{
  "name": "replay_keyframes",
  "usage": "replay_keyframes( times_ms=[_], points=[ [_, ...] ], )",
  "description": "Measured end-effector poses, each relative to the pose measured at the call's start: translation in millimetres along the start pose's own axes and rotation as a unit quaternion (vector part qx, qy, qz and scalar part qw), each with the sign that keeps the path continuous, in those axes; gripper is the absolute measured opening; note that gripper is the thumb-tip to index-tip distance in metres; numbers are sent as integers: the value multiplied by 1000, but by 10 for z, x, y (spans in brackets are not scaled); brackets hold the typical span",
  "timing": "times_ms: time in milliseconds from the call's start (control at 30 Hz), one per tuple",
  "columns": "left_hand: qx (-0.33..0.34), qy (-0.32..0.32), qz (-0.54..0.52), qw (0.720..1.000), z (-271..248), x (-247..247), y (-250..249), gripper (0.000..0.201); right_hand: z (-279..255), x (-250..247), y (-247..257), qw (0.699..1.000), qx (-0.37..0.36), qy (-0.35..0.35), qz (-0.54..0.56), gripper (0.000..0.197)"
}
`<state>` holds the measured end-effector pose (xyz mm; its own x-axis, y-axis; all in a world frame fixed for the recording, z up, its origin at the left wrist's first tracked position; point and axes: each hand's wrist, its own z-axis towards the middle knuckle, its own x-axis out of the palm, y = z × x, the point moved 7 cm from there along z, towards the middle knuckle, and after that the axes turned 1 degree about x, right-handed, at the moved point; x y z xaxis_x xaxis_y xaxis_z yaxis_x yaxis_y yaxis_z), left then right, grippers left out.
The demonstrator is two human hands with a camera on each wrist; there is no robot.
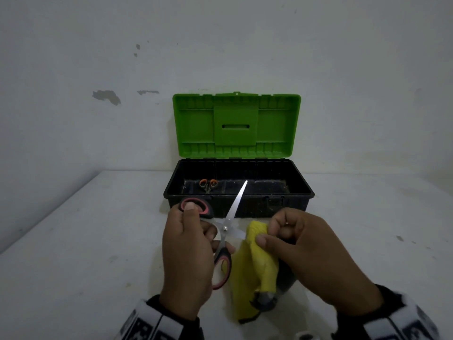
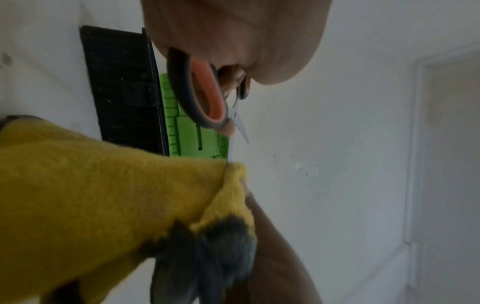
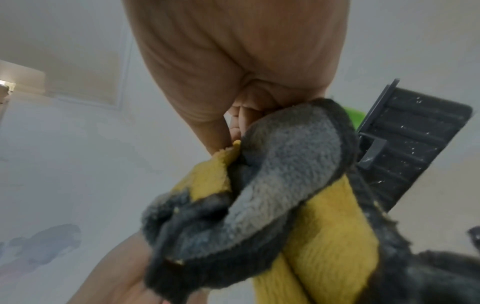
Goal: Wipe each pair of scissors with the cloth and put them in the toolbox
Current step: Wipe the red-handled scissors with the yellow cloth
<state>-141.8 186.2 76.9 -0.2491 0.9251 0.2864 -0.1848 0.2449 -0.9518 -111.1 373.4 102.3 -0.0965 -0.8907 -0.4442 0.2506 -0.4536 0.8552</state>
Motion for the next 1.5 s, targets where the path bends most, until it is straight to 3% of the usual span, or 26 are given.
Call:
replay_keyframes(
  times_ms=[167, 267, 433, 500, 567, 633, 767, 900, 1033, 1167, 1300, 1500],
  points=[
    [-17, -46, -78, 996, 113, -179, -2, 24, 23, -372, -257, 998, 55, -16, -18, 21],
    [-21, -57, -97, 993, 171, -225, -5, 23, 33, -478, -364, 992, 100, 44, -70, 22],
    [-24, -42, -124, 991, 112, -115, 6, 26, 73, -420, -491, 933, 115, 115, -322, 17],
    [-24, -30, -161, 986, 92, -76, -5, 25, 71, -395, -499, 908, 117, 111, -386, 17],
    [-38, -22, -201, 979, 77, -49, -13, 22, 53, -376, -387, 904, 105, 89, -405, 20],
    [-53, -13, -236, 970, 61, -12, -25, 18, 25, -292, -212, 926, 85, 90, -357, 23],
    [-65, 7, -240, 969, -20, 99, -55, 15, -90, 119, 33, 964, 95, 166, -185, 34],
    [-79, 14, -205, 976, -154, 178, -23, 19, -121, 428, 116, 987, 88, 136, -25, 32],
    [-87, 32, -148, 985, -170, 91, 32, 17, -140, 492, -3, 984, 116, 90, 97, 35],
    [-88, 71, 11, 994, -122, -58, 92, 17, -157, 427, -122, 979, 138, 69, 135, 28],
    [-67, 121, 196, 971, -141, -127, 101, 31, -155, 421, -182, 962, 154, 39, 220, 12],
    [24, 158, 336, 928, -220, -37, 95, 47, -134, 494, -211, 959, 150, -8, 241, 18]
  ],
)
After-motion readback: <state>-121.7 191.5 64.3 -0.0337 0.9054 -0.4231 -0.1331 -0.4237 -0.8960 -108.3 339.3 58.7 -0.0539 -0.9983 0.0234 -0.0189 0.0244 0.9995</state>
